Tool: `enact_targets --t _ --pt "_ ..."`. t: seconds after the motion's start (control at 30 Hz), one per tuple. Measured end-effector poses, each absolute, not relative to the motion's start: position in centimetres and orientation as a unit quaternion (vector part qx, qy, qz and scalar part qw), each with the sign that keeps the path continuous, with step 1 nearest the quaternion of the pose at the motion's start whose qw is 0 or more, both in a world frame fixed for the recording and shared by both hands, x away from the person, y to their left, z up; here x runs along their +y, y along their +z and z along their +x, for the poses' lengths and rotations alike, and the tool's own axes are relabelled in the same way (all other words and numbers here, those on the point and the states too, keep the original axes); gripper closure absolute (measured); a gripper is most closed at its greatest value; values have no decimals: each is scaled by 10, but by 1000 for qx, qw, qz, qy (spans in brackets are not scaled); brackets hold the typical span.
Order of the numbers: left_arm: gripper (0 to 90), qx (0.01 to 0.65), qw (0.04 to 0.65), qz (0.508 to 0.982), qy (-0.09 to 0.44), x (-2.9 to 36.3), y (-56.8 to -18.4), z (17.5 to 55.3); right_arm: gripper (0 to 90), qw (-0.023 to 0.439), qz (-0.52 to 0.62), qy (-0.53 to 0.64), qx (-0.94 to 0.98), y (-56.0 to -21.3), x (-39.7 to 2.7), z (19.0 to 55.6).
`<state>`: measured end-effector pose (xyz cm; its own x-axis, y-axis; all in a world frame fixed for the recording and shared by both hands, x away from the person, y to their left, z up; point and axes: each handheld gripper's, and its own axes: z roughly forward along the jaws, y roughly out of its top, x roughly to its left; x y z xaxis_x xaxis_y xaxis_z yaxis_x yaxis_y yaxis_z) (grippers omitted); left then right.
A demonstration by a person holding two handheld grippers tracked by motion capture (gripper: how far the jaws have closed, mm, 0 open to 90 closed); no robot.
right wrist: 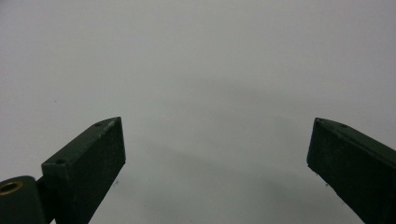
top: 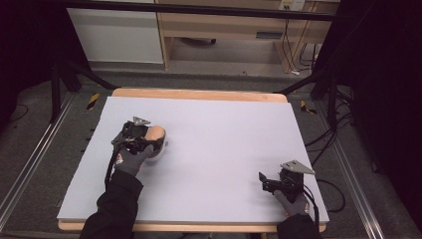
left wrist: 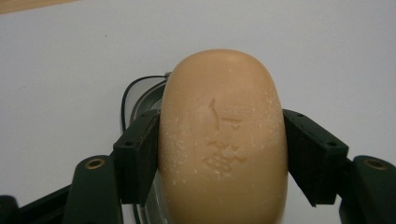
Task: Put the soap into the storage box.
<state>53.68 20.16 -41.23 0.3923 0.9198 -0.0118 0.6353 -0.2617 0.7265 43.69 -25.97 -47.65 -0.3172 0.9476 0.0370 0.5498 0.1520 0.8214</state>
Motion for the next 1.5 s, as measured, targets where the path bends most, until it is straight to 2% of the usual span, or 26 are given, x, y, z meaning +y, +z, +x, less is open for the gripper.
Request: enact_targets --t 1.0,1.13,1.2,1.5 --pt "316 515 324 766 207 205 -427 538 46 257 524 386 714 -477 -259 437" --pt "325 509 323 768 216 202 -428 536 46 257 524 386 714 -477 -259 437" --pt "299 508 318 768 226 201 -428 535 46 257 524 386 714 -476 -259 437" --pt "293 507 338 761 222 208 -424 532 46 258 523 385 715 -477 -259 437"
